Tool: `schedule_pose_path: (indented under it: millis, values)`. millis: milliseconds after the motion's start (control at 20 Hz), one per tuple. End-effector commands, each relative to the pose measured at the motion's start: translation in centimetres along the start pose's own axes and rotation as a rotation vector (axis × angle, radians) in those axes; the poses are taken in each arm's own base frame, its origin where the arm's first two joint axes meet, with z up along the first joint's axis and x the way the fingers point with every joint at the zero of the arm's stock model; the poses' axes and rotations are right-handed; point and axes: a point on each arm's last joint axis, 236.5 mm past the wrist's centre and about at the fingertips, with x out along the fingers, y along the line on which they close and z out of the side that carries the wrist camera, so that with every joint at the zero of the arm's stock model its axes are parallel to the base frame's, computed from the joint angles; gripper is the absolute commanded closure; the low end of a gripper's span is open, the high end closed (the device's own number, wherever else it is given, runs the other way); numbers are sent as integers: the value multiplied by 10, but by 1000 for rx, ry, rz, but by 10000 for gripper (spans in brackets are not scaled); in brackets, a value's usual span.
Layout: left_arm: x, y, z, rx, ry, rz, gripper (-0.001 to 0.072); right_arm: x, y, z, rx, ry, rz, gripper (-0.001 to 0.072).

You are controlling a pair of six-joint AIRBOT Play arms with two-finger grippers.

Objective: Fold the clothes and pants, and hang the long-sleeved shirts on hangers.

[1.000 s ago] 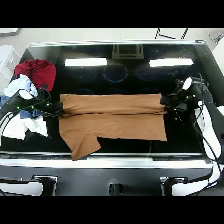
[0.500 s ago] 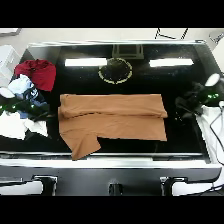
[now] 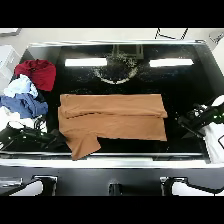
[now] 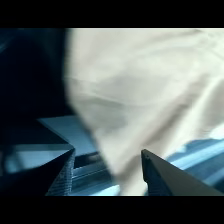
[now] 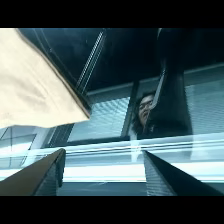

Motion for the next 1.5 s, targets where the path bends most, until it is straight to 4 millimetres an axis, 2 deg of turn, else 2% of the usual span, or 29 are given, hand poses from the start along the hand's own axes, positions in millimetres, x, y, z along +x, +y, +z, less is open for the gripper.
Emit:
schedule_pose_path:
  millis: [0, 50, 100, 250, 300, 350, 450, 550, 650, 750, 800, 850, 900, 1000, 1100, 1200, 1250, 1300, 1350, 1450]
  values:
    - [18, -4, -1, -19, -30, -25, 271, 4, 4, -3, 1, 2, 26, 166]
    - [22, -5, -1, -23, -25, -16, 301, 4, 4, -2, 1, -2, 26, 166]
    - [26, -6, 0, -21, -28, -3, 397, 5, 4, 0, 3, -8, 25, 166]
    - [35, -7, 6, -24, -55, 30, 492, 20, 0, -5, 20, 8, 26, 165]
    - [35, -7, 6, -20, -55, 29, 674, 32, -3, -9, 31, 21, 25, 164]
    - [34, -7, 6, -13, -55, 28, 682, 43, -5, -12, 43, 26, 30, 164]
    - [30, -9, 4, 9, -46, 19, 683, 58, 12, -11, 46, 12, 121, 164]
    - [26, -12, 3, 33, -38, 10, 683, 62, 32, -3, 44, -24, 210, 165]
    - [24, -15, 4, 44, -51, 9, 683, 69, 40, 1, 26, -35, 203, 166]
    - [20, -18, 5, 54, -64, 7, 683, 80, 50, 8, 7, -49, 182, 249]
    - [18, -20, 7, 61, -71, 7, 683, 83, 54, 13, 12, -70, 173, 365]
    - [15, -23, 9, 71, -82, 5, 683, 83, 58, 15, 17, -80, 171, 570]
    - [10, -26, 14, 89, -94, 9, 683, 80, 63, 15, 8, -77, 182, 674]
    - [-11, -37, 30, 166, -130, 38, 684, 60, 71, 18, -74, -94, 193, 675]
    - [-49, -63, 56, 255, -195, 51, 684, 17, 79, 37, -146, -196, 168, 676]
    - [-93, -98, 95, 292, -342, 47, 684, -34, 96, 68, -142, -347, 180, 676]
    - [-110, -115, 114, 318, -417, 45, 685, -52, 104, 83, -137, -411, 189, 676]
    - [-120, -131, 132, 342, -470, 43, 684, -62, 112, 98, -140, -455, 195, 676]
    - [-121, -143, 151, 349, -495, 38, 684, -62, 121, 112, -144, -472, 199, 675]
    - [-104, -157, 181, 365, -465, 34, 684, -47, 134, 140, -137, -480, 200, 674]
